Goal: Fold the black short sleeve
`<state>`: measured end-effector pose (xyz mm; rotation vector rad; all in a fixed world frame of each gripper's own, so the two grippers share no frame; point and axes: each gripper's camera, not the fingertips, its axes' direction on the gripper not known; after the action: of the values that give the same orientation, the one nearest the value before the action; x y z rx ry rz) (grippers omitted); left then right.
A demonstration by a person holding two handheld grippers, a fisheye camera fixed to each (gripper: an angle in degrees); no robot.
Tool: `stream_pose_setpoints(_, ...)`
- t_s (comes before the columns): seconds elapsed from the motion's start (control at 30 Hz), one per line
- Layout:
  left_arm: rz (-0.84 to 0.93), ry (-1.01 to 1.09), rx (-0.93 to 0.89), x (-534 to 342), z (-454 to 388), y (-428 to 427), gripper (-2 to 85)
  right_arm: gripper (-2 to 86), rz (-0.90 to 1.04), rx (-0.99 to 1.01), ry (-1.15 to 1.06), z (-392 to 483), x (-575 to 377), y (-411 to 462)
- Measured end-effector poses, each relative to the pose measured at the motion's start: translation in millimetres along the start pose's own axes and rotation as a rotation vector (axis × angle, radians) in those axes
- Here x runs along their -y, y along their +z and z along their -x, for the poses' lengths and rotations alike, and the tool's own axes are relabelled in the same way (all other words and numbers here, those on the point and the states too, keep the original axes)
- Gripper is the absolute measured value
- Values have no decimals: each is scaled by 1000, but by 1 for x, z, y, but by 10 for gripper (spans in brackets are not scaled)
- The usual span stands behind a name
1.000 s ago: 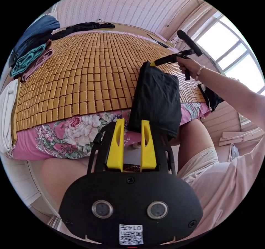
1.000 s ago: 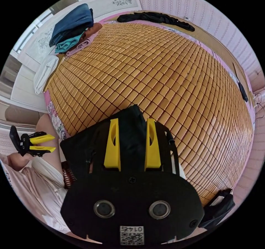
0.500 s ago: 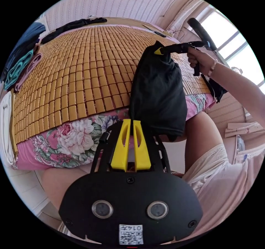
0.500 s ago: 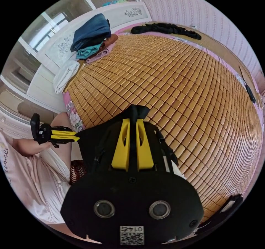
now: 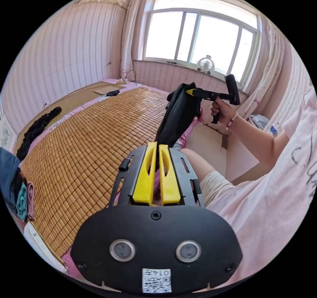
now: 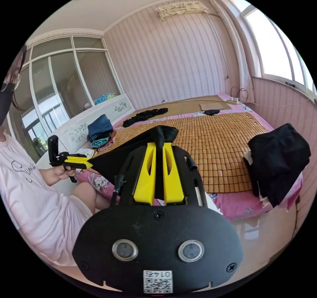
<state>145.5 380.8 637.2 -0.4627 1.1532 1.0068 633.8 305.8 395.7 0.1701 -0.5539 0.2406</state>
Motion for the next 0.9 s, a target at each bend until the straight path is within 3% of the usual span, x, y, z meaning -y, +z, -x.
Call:
stream_pose_setpoints(0.2,-91,170,-188,102,-45,64,-7,34,82,-233,57,-73,50,-76)
stream_pose_setpoints(0.27,-136,160,-200,147,-55,90,-1,42,163,-301,117,-109,86,-80)
stream_pose_setpoints(0.33,-173,133,-148,208,-63,135,35,74,254,-496,202,-166,135,-70)
stream_pose_setpoints(0.4,-95,42,-129,242,-56,170,59,101,299,-630,335,-212,152,-53)
stream_pose_setpoints(0.5,-26,38,-31,248,-43,192,62,115,351,-520,483,-250,131,-25)
stream_pose_setpoints(0.57,15,92,-1,230,-36,192,63,114,240,-458,440,-236,103,-17)
stream_pose_setpoints(0.63,71,121,32,193,-26,180,65,111,165,-494,253,-186,55,2)
stream_pose_setpoints(0.77,116,162,102,120,-21,138,69,89,219,-475,122,-97,-48,46)
stream_pose_setpoints(0.9,211,138,251,22,-31,76,72,63,365,-314,124,6,-153,94)
